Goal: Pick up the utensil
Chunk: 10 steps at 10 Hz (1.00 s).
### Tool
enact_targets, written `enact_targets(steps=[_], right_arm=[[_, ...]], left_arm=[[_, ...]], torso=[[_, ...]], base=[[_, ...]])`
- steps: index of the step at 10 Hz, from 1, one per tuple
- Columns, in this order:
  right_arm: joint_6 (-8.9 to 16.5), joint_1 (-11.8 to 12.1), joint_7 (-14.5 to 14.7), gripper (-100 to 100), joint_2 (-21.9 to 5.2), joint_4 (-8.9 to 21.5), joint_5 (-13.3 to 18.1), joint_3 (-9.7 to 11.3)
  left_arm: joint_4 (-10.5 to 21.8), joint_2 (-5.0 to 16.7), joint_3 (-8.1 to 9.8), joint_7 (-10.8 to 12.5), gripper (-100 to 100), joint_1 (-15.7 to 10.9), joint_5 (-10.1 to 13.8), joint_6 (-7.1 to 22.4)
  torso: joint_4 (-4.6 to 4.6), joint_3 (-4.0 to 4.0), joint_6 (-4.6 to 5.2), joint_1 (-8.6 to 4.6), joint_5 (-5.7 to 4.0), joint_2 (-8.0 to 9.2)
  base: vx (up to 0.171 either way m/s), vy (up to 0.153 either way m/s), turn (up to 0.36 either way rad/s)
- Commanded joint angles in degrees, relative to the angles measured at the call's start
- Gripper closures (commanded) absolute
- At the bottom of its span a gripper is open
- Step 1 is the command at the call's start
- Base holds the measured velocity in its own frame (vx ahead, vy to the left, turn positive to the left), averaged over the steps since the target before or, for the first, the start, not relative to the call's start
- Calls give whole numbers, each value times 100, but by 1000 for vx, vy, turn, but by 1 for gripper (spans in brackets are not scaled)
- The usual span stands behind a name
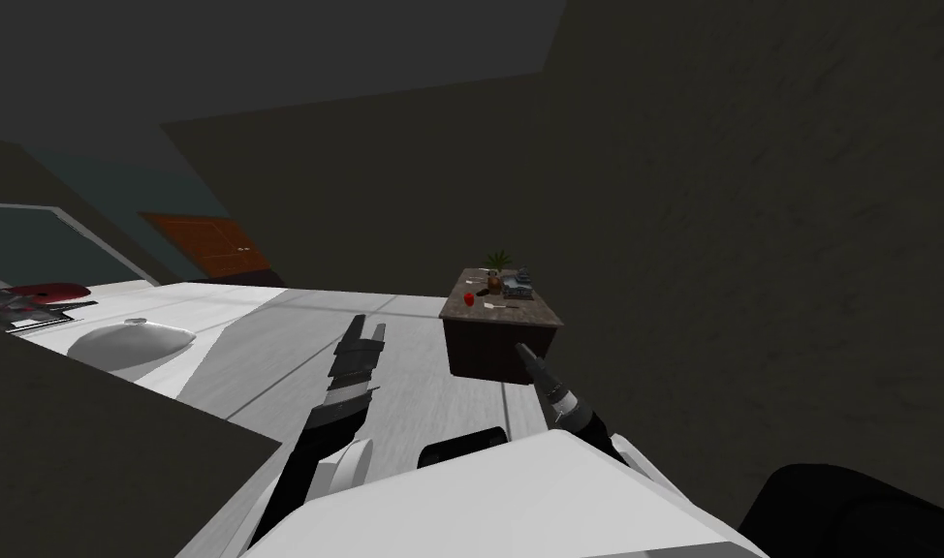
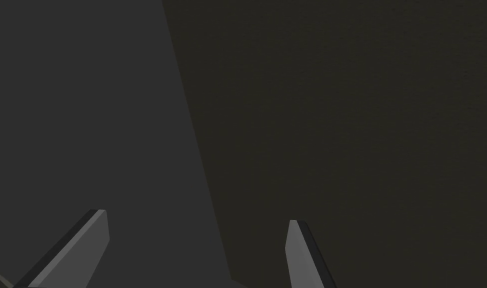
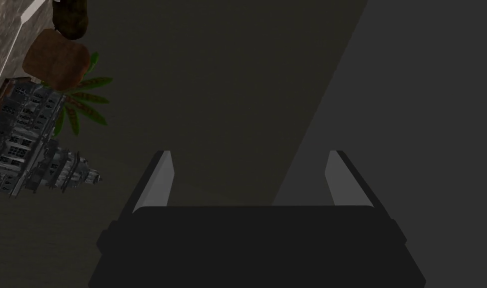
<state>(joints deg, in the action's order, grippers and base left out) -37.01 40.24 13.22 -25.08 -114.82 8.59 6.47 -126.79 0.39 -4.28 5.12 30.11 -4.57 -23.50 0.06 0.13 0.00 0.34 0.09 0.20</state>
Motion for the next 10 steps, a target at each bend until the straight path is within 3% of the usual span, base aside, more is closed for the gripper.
enact_targets(steps=[1,6,7,8,9,10], right_arm=[[-97,135,82,-100,-286,266,140,36],[-353,434,290,-100,-1106,997,553,156],[-353,434,290,-100,-1157,1078,553,156],[-438,521,355,-100,-1420,1281,700,200],[-438,521,355,-100,-1429,1362,700,200],[-521,602,419,-100,-1675,1619,851,246]], left_arm=[[0,0,0,0,0,0,0,0],[0,0,0,0,0,0,0,0],[0,0,0,0,0,0,0,0],[0,0,0,0,0,1,0,0],[0,0,0,0,0,0,0,0],[0,1,1,0,0,1,0,0]], torso=[[0,0,0,0,0,0],[-2,-6,0,1,1,-10],[-4,-9,-2,3,0,-16],[-4,-10,1,-5,0,-16],[-4,-11,-2,-9,-2,-19],[-5,-12,1,-13,-2,-20]], base=[[-30,105,120],[-28,134,117],[1,94,74],[10,84,157],[14,74,91],[18,103,178]])
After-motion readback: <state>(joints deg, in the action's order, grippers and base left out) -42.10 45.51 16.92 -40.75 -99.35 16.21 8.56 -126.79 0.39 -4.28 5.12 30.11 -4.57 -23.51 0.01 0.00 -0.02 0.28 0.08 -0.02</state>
